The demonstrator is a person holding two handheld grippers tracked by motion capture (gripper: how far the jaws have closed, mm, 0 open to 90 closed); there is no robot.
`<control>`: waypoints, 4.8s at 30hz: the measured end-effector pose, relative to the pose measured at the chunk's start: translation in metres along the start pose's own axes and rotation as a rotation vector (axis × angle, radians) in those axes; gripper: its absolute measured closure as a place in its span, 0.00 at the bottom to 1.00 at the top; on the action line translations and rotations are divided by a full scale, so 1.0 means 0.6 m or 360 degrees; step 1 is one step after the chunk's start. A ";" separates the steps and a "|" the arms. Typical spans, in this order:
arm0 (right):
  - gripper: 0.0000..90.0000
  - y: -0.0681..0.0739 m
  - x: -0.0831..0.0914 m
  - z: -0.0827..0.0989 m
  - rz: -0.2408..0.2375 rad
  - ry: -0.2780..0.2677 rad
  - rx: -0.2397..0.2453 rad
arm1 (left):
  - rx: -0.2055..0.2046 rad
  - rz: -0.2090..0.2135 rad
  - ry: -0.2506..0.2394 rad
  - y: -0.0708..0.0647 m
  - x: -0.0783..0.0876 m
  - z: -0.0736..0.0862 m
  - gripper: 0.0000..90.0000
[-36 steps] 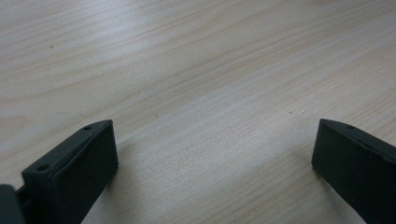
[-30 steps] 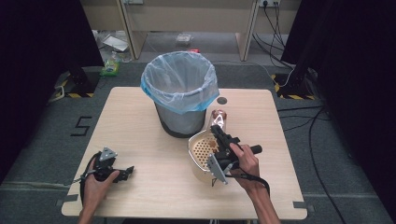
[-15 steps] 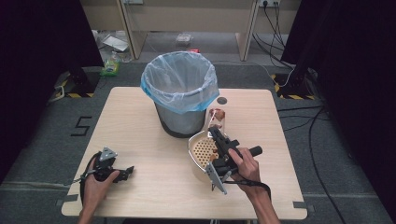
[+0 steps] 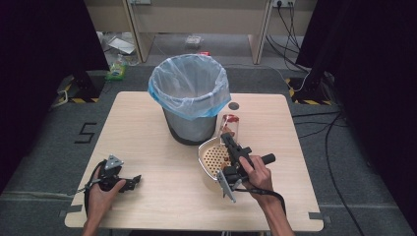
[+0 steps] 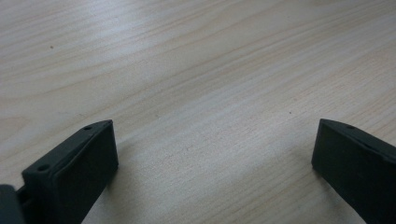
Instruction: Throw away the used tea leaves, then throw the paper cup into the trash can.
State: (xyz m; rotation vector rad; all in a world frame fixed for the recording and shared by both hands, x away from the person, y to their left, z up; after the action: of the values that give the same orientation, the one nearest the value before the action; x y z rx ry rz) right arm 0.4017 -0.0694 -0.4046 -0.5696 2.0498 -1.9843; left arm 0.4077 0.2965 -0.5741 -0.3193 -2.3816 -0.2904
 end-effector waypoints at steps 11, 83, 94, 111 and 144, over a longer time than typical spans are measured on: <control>0.97 0.011 0.007 -0.003 0.0022 0.0021 0.0083 | -0.0003 0.0000 0.0002 0.000 0.000 0.000 0.00; 0.96 -0.032 -0.032 0.120 -0.0336 -0.0079 -0.1680 | -0.0005 0.0000 0.0003 0.000 0.000 0.000 0.00; 0.96 -0.059 -0.056 0.158 -0.0402 -0.0070 -0.1921 | -0.0004 0.0000 0.0003 0.000 0.000 0.000 0.00; 0.96 -0.134 -0.079 0.200 -0.0394 -0.0042 -0.1997 | -0.0004 0.0000 0.0003 0.000 0.000 0.000 0.00; 0.95 -0.296 -0.206 0.067 -0.0446 -0.0261 -0.1874 | -0.0004 -0.0002 0.0001 0.000 0.000 0.000 0.00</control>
State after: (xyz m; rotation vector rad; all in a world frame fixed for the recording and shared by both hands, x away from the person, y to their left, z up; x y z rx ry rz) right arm 0.5504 -0.0539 -0.2430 -1.1918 2.9600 -0.5454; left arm 0.4075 0.2966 -0.5741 -0.3189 -2.3814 -0.2943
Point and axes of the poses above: each handheld gripper's, and its own axes: x roughly backward along the jaws, z roughly out of its underside, y roughly to its left, the point moved 7 cm from there along -x, roughly forward along the jaws, and after that the axes turned 12 degrees about -z, right-handed, at the moved point
